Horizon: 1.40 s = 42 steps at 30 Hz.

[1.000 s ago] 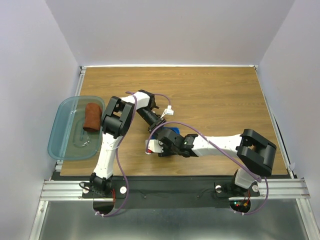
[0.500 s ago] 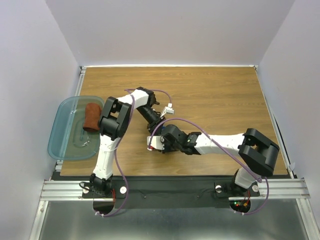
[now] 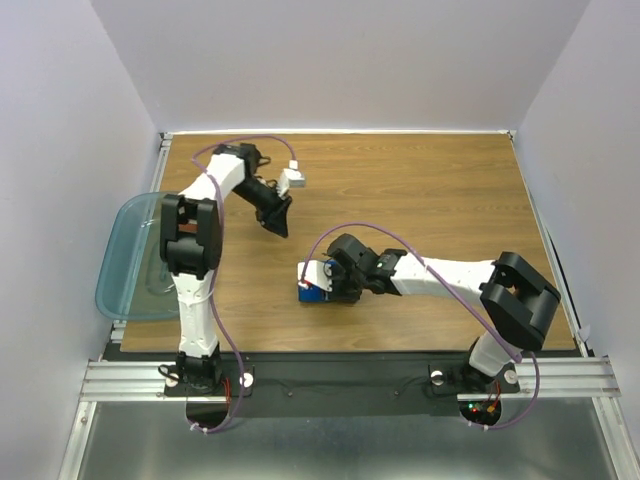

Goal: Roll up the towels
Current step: Roll the towel

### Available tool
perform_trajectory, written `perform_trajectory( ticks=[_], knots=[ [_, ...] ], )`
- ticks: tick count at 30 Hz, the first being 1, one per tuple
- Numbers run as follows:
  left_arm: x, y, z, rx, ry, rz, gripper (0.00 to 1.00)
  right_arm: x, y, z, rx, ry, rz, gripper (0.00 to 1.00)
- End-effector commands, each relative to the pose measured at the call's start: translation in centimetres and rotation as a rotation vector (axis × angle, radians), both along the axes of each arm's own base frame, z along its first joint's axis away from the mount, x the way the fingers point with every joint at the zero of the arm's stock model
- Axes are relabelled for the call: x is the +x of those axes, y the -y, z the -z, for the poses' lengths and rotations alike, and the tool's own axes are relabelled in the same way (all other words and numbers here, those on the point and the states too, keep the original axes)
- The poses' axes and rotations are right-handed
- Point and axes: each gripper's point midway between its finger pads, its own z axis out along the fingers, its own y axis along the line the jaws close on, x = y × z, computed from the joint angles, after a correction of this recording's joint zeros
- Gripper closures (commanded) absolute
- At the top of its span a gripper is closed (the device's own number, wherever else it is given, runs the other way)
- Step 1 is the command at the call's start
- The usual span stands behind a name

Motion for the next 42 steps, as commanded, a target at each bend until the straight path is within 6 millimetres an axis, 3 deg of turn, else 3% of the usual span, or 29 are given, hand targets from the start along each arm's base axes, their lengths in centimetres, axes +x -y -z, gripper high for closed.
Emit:
perform_trajectory(
  ticks=[1, 5, 9, 10, 11, 15, 17, 18, 21, 22, 26, 28, 35, 38, 42],
  knots=[
    [2.7, -1.9, -6.8, -0.071, 0.216, -0.052, 0.55, -3.4, 1.4, 1.4, -0.053, -0.239, -0.001, 0.99],
    [4.1, -3.8, -10.7, -0.131, 0.377, -0.153, 0.54, -2.9, 1.1, 0.8, -0.002, -0.383, 0.041, 0.99],
    [3.5, -5.2, -13.1, -0.106, 0.541, -0.245, 0.53, -2.9, 0.5, 0.5, 0.037, -0.524, 0.062, 0.99],
    [2.7, -5.6, -15.1, -0.098, 0.626, -0.263, 0.53, -3.1, 0.5, 0.4, 0.038, -0.558, 0.067, 0.99],
    [2.3, -5.8, -14.1, -0.094, 0.663, -0.268, 0.52, -2.9, 0.2, 0.0, 0.067, -0.598, 0.064, 0.99],
    [-1.1, -5.4, -13.8, -0.045, 0.822, -0.239, 0.49, -2.3, 0.3, 0.4, 0.101, -0.739, 0.099, 0.99],
    [-3.8, -5.3, -11.8, 0.037, 0.88, -0.154, 0.47, -1.5, 0.5, 0.5, 0.132, -0.825, 0.124, 1.0],
    [-5.4, -4.1, -11.7, 0.061, 0.936, -0.067, 0.46, -1.5, 0.7, 1.2, 0.126, -0.877, 0.141, 1.0],
    [-9.5, -2.5, -8.0, 0.083, 0.916, 0.084, 0.42, 0.0, 0.5, 0.5, 0.184, -0.959, 0.159, 0.99],
    [-10.7, -2.6, -6.7, 0.096, 0.927, 0.125, 0.41, 0.3, 0.7, 1.2, 0.191, -1.002, 0.177, 0.99],
    [-13.1, -0.8, -5.7, 0.07, 1.006, 0.227, 0.23, 1.3, 0.8, 2.1, 0.204, -1.077, 0.203, 1.0],
    [-13.7, 0.3, -4.7, 0.057, 1.064, 0.27, 0.15, 1.4, 1.0, 2.5, 0.211, -1.121, 0.21, 0.99],
    [-14.5, 4.1, -2.1, 0.033, 1.159, 0.391, 0.13, 1.6, 1.1, 4.2, 0.209, -1.2, 0.213, 0.99],
    [-13.4, 6.1, -2.3, -0.005, 1.234, 0.38, 0.13, 1.4, 1.1, 4.8, 0.204, -1.227, 0.213, 0.99],
    [-12.3, 7.1, -1.0, 0.013, 1.233, 0.377, 0.14, 1.2, 1.1, 5.5, 0.199, -1.255, 0.211, 0.99]
  ],
)
